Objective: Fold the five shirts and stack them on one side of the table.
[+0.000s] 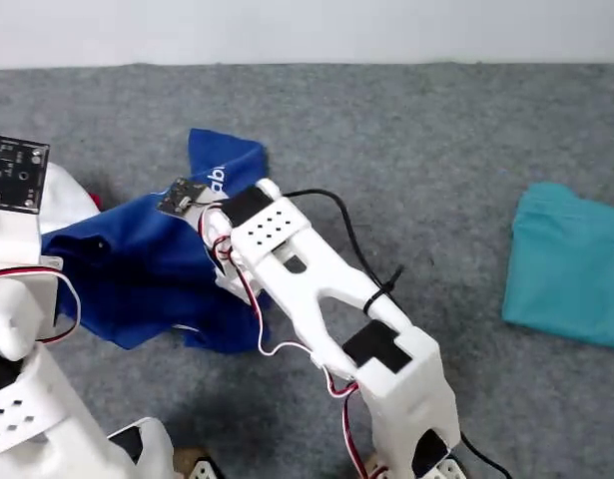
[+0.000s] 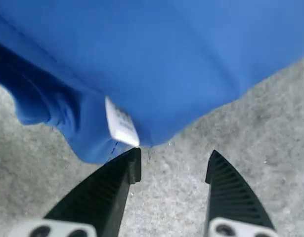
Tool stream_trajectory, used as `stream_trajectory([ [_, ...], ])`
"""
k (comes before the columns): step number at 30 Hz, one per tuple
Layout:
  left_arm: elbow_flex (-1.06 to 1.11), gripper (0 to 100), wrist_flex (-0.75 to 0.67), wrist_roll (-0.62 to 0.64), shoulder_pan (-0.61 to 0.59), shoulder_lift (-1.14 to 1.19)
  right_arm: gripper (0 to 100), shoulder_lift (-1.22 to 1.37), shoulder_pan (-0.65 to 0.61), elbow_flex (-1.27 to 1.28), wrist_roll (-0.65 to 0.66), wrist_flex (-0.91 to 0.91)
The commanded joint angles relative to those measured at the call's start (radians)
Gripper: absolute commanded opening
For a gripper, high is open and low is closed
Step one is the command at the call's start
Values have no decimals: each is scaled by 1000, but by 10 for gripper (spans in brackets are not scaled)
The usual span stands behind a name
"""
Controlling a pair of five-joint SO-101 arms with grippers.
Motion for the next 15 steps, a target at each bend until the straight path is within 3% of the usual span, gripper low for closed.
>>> stream_trajectory([
  [1, -4, 15, 17, 8, -6, -12, 222, 13, -8, -61, -9, -4],
  [15, -2, 15, 17, 8, -6, -12, 220, 104, -62, -123, -8, -41],
])
